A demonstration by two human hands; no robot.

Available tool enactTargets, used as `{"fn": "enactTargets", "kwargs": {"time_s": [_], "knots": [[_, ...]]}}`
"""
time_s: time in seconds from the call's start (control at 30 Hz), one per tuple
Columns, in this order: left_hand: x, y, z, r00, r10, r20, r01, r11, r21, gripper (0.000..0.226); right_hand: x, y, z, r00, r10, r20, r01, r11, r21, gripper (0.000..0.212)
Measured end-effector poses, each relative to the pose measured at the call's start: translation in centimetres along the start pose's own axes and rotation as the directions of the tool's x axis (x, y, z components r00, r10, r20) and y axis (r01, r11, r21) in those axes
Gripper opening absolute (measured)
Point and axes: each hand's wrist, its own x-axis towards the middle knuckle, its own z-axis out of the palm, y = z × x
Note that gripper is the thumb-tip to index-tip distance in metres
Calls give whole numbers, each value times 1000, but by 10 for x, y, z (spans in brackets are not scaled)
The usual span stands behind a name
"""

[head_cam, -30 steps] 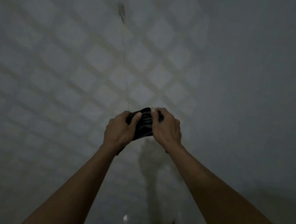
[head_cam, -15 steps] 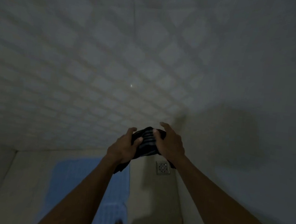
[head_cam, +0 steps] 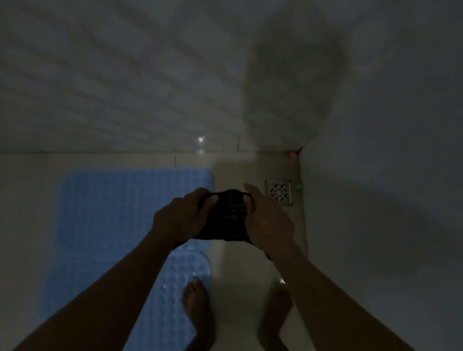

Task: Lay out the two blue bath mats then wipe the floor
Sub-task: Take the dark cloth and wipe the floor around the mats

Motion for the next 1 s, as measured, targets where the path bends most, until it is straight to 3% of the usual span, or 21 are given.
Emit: {"fn": "enactTargets", "kwargs": {"time_s": [0.17,0.33,0.43,0.7,1.0], "knots": [[98,-45,106,997,23,-67,-22,1000,16,61,78,71,82,999,10,-36,-10,1000,-18,49],[189,-77,184,972,63,-225,-50,997,65,64,166,144,150,991,-87,-98,82,995,-51,51],[249,-93,214,954,68,-292,-69,998,7,58,224,173,181,978,-139,-152,128,988,-82,51],[397,-126,243,898,113,-424,-98,994,57,53,364,199,222,953,-207,-222,185,976,-113,56],[479,-137,250,828,147,-541,-45,980,196,46,454,208,249,898,-290,-331,241,953,-181,48]]}}
